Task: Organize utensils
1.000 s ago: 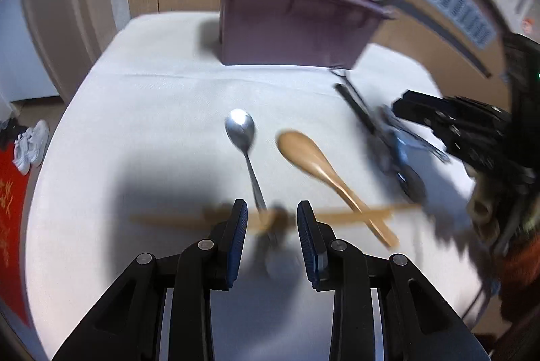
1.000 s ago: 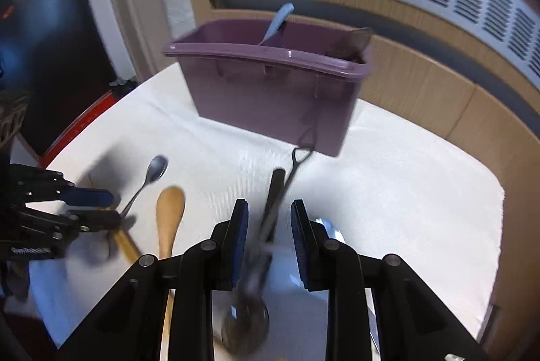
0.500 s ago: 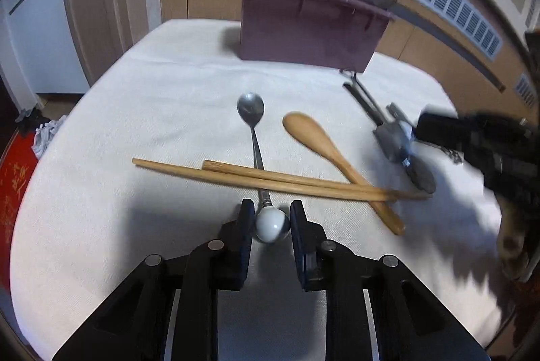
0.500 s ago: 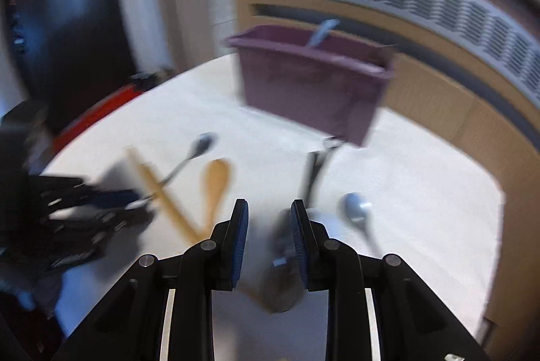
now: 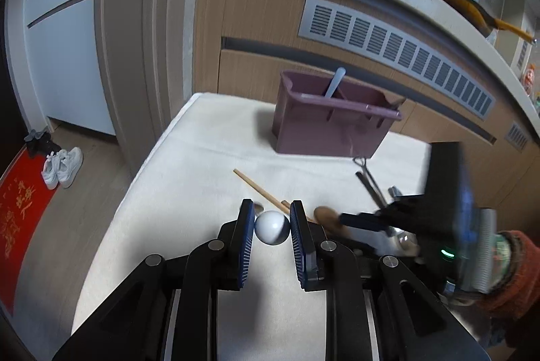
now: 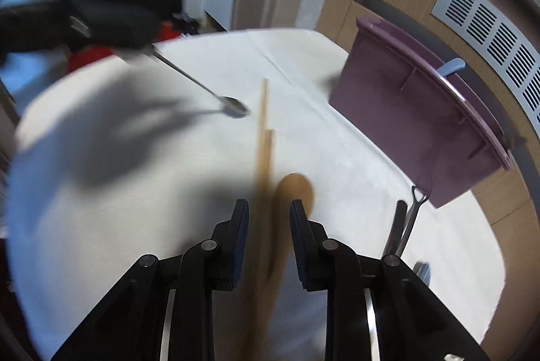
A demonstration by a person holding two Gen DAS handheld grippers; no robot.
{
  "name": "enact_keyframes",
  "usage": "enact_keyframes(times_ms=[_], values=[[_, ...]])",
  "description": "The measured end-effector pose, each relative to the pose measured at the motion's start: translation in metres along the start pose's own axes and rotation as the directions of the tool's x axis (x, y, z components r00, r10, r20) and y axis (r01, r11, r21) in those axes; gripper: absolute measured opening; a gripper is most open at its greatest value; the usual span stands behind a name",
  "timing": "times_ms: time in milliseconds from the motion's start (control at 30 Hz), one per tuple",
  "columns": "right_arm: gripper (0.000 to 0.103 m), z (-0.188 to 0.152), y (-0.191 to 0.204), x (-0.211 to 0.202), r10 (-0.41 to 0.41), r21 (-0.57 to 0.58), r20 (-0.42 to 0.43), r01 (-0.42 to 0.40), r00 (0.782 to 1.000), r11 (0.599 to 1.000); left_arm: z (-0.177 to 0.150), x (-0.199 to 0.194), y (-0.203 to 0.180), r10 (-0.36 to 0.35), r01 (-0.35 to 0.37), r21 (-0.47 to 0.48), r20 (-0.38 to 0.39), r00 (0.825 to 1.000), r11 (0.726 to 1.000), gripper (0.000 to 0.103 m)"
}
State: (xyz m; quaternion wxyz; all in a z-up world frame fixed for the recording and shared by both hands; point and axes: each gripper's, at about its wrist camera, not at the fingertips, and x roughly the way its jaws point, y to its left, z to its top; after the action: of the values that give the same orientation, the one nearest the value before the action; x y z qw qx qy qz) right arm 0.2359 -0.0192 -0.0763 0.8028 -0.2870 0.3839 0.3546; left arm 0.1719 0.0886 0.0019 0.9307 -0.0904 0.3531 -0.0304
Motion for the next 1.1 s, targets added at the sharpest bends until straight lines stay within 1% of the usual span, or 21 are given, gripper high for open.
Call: enact_keyframes(times_ms=[33, 100, 167, 233, 300, 367, 400, 500, 533, 600, 700, 767, 800, 867, 900, 933, 1033, 1100], values=[[0.020, 0.002, -0.004, 0.003, -0.002, 0.018, 0.002, 0.002, 1.000, 1.000, 0.003, -0.003, -0.001, -0.002, 0.002, 0.003, 0.009, 1.000, 1.000, 0.022], [0.005, 0.006, -0.023, 0.004, 0.041, 0.099, -0.003, -0.040, 0.999, 0.994, 0.008, -0.006, 0.000, -0.011, 0.011, 0.003, 0.021, 1.000, 1.000, 0.022], [0.004, 0.004, -0.045, -0.002, 0.086, 0.202, 0.001, -0.084, 0.996, 0.976, 0.011, -0.007, 0.000, -0.028, 0.028, -0.002, 0.026, 0.999, 1.000, 0.022], [0.003, -0.001, -0.064, -0.010, 0.125, 0.278, 0.018, -0.125, 0.992, 0.952, 0.015, -0.007, 0.000, -0.046, 0.046, -0.005, 0.031, 0.998, 0.999, 0.022], [0.003, -0.010, -0.082, -0.020, 0.144, 0.347, 0.025, -0.144, 0.989, 0.927, 0.020, -0.009, 0.000, -0.064, 0.065, -0.011, 0.040, 0.997, 0.998, 0.022], [0.003, -0.017, -0.091, -0.027, 0.143, 0.382, 0.029, -0.143, 0.989, 0.913, 0.023, -0.009, -0.002, -0.079, 0.079, -0.014, 0.045, 0.996, 0.997, 0.022], [0.004, -0.019, -0.094, -0.029, 0.140, 0.385, 0.028, -0.140, 0.990, 0.912, 0.025, -0.009, -0.003, -0.087, 0.087, -0.014, 0.048, 0.995, 0.996, 0.022], [0.006, -0.015, -0.089, -0.026, 0.108, 0.336, 0.016, -0.107, 0.994, 0.936, 0.028, -0.009, -0.005, -0.097, 0.098, -0.015, 0.044, 0.994, 0.995, 0.022], [0.006, -0.011, -0.088, -0.021, 0.119, 0.332, 0.016, -0.118, 0.993, 0.936, 0.029, -0.008, -0.005, -0.099, 0.100, -0.014, 0.038, 0.994, 0.995, 0.022], [0.012, -0.001, -0.090, -0.004, 0.160, 0.341, 0.006, -0.153, 0.987, 0.928, 0.030, -0.006, -0.004, -0.100, 0.100, -0.015, 0.027, 0.995, 0.995, 0.022], [0.015, 0.008, -0.085, 0.018, 0.178, 0.330, -0.041, -0.155, 0.983, 0.931, 0.031, -0.007, -0.002, -0.101, 0.102, -0.022, 0.024, 0.995, 0.995, 0.022], [0.015, 0.014, -0.078, 0.033, 0.150, 0.290, -0.075, -0.122, 0.986, 0.949, 0.032, -0.007, -0.002, -0.104, 0.104, -0.023, 0.024, 0.994, 0.994, 0.022], [0.015, 0.017, -0.074, 0.034, 0.118, 0.265, -0.057, -0.099, 0.991, 0.959, 0.033, -0.006, -0.003, -0.103, 0.104, -0.019, 0.022, 0.994, 0.994, 0.022], [0.013, 0.023, -0.066, 0.037, 0.060, 0.223, -0.069, -0.044, 0.996, 0.974, 0.033, -0.005, -0.006, -0.099, 0.100, -0.015, 0.018, 0.995, 0.995, 0.022], [0.005, 0.025, -0.063, 0.035, 0.046, 0.211, -0.082, -0.028, 0.996, 0.977, 0.033, -0.004, -0.007, -0.100, 0.100, -0.013, 0.016, 0.995, 0.995, 0.022], [0.005, 0.025, -0.062, 0.033, 0.039, 0.210, -0.084, -0.021, 0.996, 0.978, 0.034, -0.004, -0.008, -0.101, 0.101, -0.012, 0.014, 0.995, 0.995, 0.022], [0.005, 0.022, -0.065, 0.012, 0.044, 0.238, -0.021, -0.038, 0.999, 0.970, 0.036, -0.003, -0.013, -0.103, 0.104, -0.010, 0.012, 0.995, 0.995, 0.022], [0.005, 0.017, -0.071, -0.012, 0.050, 0.281, 0.037, -0.059, 0.998, 0.958, 0.038, -0.002, -0.017, -0.108, 0.108, -0.008, 0.011, 0.994, 0.994, 0.022]])
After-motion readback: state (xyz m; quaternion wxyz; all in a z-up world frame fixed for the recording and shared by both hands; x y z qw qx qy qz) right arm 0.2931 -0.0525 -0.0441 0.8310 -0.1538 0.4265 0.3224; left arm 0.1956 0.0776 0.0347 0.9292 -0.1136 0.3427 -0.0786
